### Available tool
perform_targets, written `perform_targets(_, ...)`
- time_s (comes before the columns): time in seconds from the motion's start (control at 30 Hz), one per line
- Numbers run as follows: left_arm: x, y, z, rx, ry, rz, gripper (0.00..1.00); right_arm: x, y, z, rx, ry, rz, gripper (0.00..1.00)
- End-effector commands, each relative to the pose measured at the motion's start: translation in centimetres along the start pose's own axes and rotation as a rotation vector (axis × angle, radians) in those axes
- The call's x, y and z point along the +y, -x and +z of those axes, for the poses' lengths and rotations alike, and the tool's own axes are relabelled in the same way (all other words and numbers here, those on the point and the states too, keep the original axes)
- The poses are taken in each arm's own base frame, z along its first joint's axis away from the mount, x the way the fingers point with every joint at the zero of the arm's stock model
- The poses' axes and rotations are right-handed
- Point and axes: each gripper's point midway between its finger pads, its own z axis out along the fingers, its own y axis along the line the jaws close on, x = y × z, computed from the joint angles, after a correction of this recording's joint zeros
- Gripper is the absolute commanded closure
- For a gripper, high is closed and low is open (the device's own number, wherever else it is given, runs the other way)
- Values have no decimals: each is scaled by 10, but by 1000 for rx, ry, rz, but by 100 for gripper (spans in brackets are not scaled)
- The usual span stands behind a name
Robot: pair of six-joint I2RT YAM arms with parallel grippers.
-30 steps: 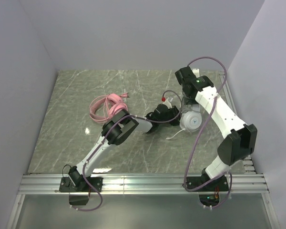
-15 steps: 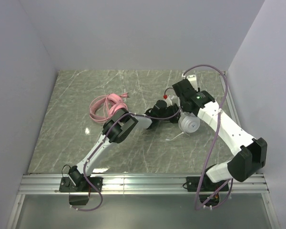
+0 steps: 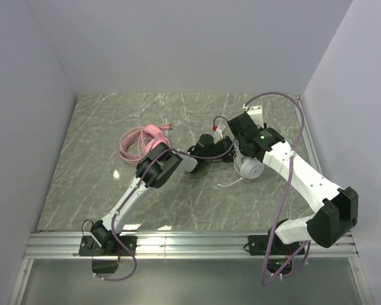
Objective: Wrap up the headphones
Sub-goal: Place the headphones on the table
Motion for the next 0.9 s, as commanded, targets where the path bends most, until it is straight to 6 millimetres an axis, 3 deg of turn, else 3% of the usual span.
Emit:
perform_targets(0.0, 47, 4, -17, -5, 56, -79, 73, 11, -6, -7, 5, 66, 20, 100)
perform_targets(0.33, 39, 17, -25, -5, -29, -172, 73, 5, -10, -16, -20, 38, -13, 100)
perform_targets(0.8, 60, 17, -26, 67, 86, -161, 72, 15, -8, -50, -151, -45, -163, 100)
perform_targets(0.87, 60, 18, -25, 76, 89, -161, 72, 24, -13, -56, -173, -48, -222, 100)
